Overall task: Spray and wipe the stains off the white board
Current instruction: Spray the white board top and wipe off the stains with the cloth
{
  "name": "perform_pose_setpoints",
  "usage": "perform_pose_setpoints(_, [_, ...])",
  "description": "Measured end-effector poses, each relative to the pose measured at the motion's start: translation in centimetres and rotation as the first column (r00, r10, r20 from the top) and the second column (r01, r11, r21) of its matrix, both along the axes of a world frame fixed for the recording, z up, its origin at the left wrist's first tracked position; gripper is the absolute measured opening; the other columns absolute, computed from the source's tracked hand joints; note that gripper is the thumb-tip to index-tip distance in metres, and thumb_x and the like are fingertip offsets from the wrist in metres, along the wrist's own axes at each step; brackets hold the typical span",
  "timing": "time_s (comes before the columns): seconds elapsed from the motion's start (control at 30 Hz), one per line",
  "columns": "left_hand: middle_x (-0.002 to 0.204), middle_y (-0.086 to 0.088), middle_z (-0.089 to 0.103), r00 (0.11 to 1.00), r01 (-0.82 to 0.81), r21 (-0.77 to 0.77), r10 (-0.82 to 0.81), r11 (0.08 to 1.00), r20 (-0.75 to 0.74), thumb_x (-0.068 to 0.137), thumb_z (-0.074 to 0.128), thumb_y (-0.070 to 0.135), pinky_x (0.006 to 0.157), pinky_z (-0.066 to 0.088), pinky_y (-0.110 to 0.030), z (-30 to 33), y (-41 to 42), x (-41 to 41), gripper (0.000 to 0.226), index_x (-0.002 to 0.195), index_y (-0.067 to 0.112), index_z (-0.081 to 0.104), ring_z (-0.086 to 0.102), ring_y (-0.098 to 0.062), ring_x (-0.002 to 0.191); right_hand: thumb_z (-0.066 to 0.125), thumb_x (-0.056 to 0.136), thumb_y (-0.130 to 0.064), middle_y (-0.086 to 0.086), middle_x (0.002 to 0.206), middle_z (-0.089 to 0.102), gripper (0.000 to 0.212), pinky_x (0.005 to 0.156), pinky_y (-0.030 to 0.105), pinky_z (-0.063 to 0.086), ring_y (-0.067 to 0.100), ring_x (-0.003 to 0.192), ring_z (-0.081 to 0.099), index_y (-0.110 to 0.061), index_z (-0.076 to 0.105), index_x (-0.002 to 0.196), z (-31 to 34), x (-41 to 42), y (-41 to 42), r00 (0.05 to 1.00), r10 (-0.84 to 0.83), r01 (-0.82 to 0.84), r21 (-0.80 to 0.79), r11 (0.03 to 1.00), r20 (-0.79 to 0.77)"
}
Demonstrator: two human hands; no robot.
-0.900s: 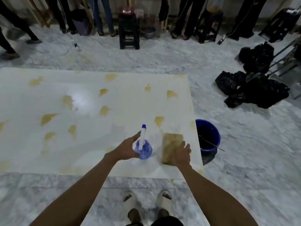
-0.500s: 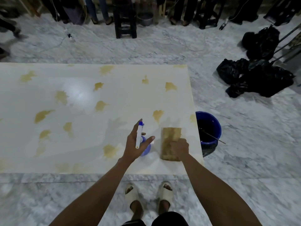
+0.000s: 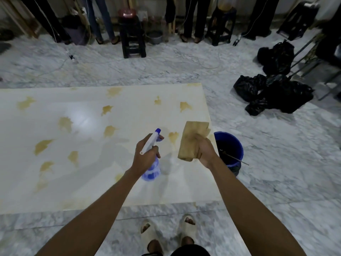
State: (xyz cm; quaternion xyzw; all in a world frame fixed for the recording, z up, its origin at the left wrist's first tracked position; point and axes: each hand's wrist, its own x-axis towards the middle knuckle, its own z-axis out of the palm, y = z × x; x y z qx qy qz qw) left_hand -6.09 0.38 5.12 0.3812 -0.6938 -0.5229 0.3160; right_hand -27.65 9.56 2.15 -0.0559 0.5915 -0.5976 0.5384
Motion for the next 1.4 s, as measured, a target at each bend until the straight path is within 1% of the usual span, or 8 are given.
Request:
perform_pose_setpoints(0.23, [0.062,0.013,0.063,0.983,0.167,0.035,-0.169,0.985,0.068,0.080,0.048,0.000,0.047,0.044,-0.025,8.9,-2.6,-0.1,0.022,0.088,-0.003,0.069,0.057,-0.026,0.043,0.048,0.100,-0.050,0.009,0.129,0.067,0.051,0.090,0.041,0.055,0.024,0.113,0.066,-0.014,0.056,0.135,7.5,2.1,-3.1,0.998,-0.019,0.030,-0.212,0.977,0.052])
perform_pose_setpoints(0.5, [0.079,-0.037,0.059,0.965,0.125,0.189,-0.164,0.974,0.204,0.067,0.053,0.015,0.057,0.043,-0.035,11.1,-4.1,0.9,0.028,0.075,-0.012,0.053,0.057,-0.028,0.039,0.045,0.096,-0.061,0.014,0.138,0.060,0.066,0.108,0.054,0.043,0.032,0.128,0.057,-0.013,0.050,0.142,9.5,5.7,-5.6,0.981,-0.054,0.112,-0.316,0.942,0.185])
perform_pose_setpoints(0.67, [0.099,-0.035,0.064,0.938,0.151,0.255,-0.220,0.955,0.269,0.068,0.053,0.016,0.059,0.045,-0.035,10.9,-4.8,0.6,0.031,0.083,-0.010,0.061,0.065,-0.034,0.046,0.043,0.096,-0.062,0.014,0.136,0.061,0.066,0.105,0.052,0.046,0.032,0.126,0.058,-0.012,0.052,0.140,9.1,5.8,-6.3,0.980,-0.057,0.114,-0.306,0.945,0.189])
perform_pose_setpoints(0.97, [0.067,-0.014,0.061,0.894,0.121,0.373,-0.264,0.920,0.362,0.063,0.053,0.021,0.063,0.048,-0.035,9.1,-7.0,-4.8,0.039,0.084,-0.010,0.065,0.062,-0.033,0.042,0.042,0.098,-0.058,0.012,0.130,0.066,0.058,0.104,0.052,0.047,0.031,0.121,0.062,-0.014,0.057,0.134,7.4,0.3,-9.3,0.981,-0.086,0.122,-0.208,0.970,0.176])
perform_pose_setpoints(1.2, [0.083,-0.022,0.070,0.939,-0.068,0.446,-0.093,0.892,0.330,0.078,0.059,0.025,0.057,0.052,-0.040,5.1,-11.4,-10.8,0.033,0.081,-0.006,0.068,0.059,-0.035,0.054,0.047,0.100,-0.053,0.007,0.117,0.071,0.044,0.093,0.050,0.055,0.028,0.105,0.069,-0.018,0.061,0.123,-0.5,-4.6,-9.7,0.986,0.162,-0.154,0.205,0.967,-0.025])
perform_pose_setpoints(1.3, [0.084,-0.023,0.071,0.956,-0.143,0.453,0.004,0.880,0.294,0.077,0.057,0.023,0.059,0.057,-0.040,4.2,-13.6,-12.4,0.030,0.081,-0.003,0.070,0.057,-0.030,0.055,0.043,0.103,-0.045,0.004,0.105,0.069,0.035,0.087,0.039,0.055,0.024,0.097,0.066,-0.015,0.061,0.112,-2.6,-7.5,-11.2,0.947,0.247,-0.181,0.291,0.939,-0.208])
perform_pose_setpoints(1.37, [0.086,-0.023,0.072,0.959,-0.169,0.433,0.046,0.885,0.279,0.085,0.056,0.019,0.052,0.053,-0.034,3.9,-15.2,-13.2,0.026,0.082,-0.004,0.070,0.053,-0.025,0.046,0.040,0.105,-0.043,0.003,0.093,0.065,0.034,0.073,0.034,0.049,0.023,0.083,0.062,-0.014,0.058,0.113,-3.0,-10.4,-14.3,0.809,0.300,-0.181,0.272,0.945,-0.505])
perform_pose_setpoints(1.4, [0.084,-0.020,0.072,0.959,-0.179,0.421,0.063,0.889,0.276,0.089,0.055,0.013,0.047,0.051,-0.030,3.7,-15.9,-13.5,0.023,0.082,-0.003,0.070,0.051,-0.022,0.042,0.037,0.105,-0.042,0.002,0.091,0.063,0.037,0.069,0.034,0.046,0.022,0.077,0.060,-0.014,0.056,0.121,-3.4,-12.1,-16.3,0.652,0.364,-0.198,0.313,0.929,-0.665])
